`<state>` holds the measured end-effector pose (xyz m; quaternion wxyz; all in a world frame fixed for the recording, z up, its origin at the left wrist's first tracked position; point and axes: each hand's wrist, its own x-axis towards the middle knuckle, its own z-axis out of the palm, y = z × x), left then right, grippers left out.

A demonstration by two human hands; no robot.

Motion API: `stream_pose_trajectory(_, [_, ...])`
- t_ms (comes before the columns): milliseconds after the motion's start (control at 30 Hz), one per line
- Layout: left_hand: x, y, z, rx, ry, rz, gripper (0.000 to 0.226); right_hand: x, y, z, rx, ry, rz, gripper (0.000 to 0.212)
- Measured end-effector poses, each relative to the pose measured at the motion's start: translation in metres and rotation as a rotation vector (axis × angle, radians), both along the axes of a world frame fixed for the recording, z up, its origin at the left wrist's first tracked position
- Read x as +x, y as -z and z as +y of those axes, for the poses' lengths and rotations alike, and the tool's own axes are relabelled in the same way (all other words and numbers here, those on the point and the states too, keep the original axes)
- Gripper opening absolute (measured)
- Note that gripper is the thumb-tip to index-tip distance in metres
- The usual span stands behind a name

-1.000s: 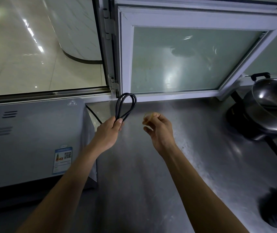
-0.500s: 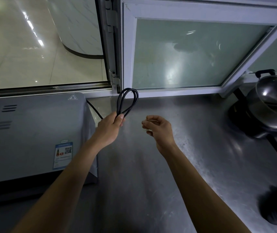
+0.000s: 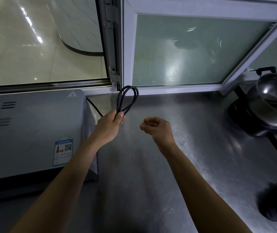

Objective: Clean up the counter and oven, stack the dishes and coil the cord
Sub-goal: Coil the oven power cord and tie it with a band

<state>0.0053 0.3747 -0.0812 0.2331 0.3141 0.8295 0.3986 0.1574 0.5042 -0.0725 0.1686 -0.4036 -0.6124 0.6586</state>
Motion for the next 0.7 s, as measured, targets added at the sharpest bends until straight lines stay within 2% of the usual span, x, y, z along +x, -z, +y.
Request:
stream_pose_trajectory(233, [0.001, -0.001, -0.002, 0.003, 0.003, -0.001, 0.035, 0.0, -0.002, -0.005, 0.101, -0.074, -0.043, 0.014])
stream_pose_trajectory(467, [0.001, -0.001, -0.001, -0.005, -0.006, 0.012, 0.034, 0.001, 0.002, -0.005, 0.091, -0.088, -0.056, 0.013])
stream_pose_trajectory(633, [0.001, -0.001, 0.0, -0.009, -0.007, 0.011, 0.033, 0.003, 0.015, 0.004, 0.296, -0.104, -0.243, 0.006])
stream_pose_trajectory(700, [0.002, -0.001, 0.001, -0.004, -0.008, 0.012, 0.033, 0.004, 0.019, 0.006, 0.325, -0.112, -0.258, 0.004])
